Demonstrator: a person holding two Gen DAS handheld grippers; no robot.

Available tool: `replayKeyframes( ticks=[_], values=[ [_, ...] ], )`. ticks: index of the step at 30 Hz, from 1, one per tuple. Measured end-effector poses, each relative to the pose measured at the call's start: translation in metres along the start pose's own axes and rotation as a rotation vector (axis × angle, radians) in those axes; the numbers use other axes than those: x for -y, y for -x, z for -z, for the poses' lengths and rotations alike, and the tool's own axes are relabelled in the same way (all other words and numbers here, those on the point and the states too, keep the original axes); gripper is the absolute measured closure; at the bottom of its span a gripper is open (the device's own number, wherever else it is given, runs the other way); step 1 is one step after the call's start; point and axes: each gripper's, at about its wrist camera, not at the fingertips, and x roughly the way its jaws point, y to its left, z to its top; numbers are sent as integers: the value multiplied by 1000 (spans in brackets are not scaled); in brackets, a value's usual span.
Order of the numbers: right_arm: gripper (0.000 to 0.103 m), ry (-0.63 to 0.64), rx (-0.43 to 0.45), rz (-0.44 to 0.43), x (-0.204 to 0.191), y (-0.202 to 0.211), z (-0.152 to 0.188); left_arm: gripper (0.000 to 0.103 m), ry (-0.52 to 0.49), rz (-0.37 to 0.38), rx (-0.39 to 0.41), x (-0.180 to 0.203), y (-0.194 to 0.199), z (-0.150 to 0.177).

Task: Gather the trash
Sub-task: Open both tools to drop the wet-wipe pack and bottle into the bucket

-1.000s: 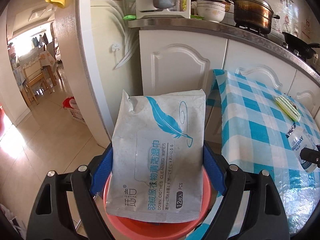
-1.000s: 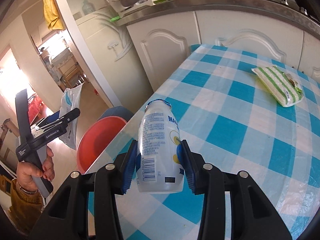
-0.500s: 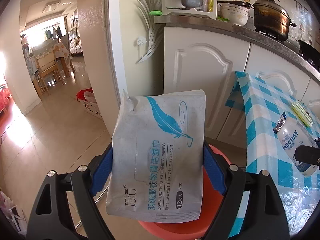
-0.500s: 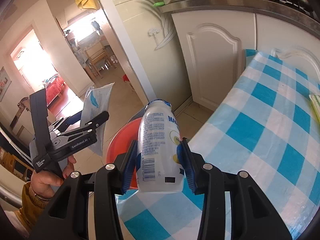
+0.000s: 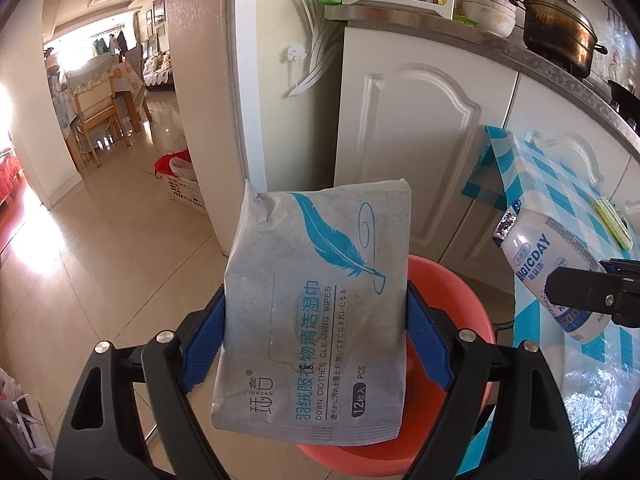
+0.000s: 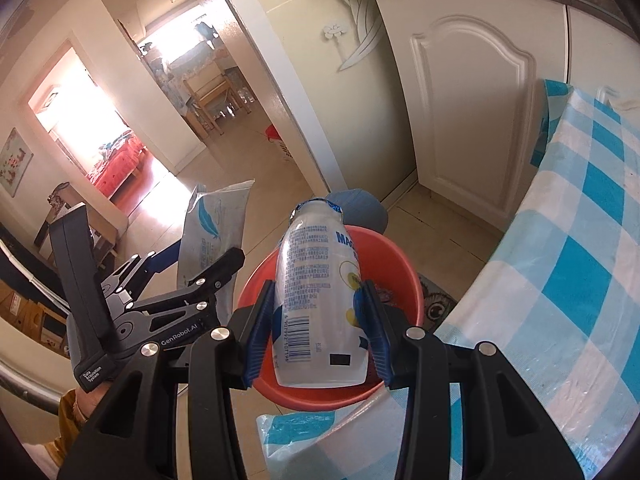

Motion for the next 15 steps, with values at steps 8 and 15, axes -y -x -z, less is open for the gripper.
replayKeyframes(
  ticks=[8, 15],
  values=[
    [59, -14, -30, -12, -1, -15, 1, 20, 2, 17, -39, 3, -12, 12],
    [58, -16, -53, -8, -1, -27, 3, 20, -8, 28, -75, 9, -21, 22]
  ],
)
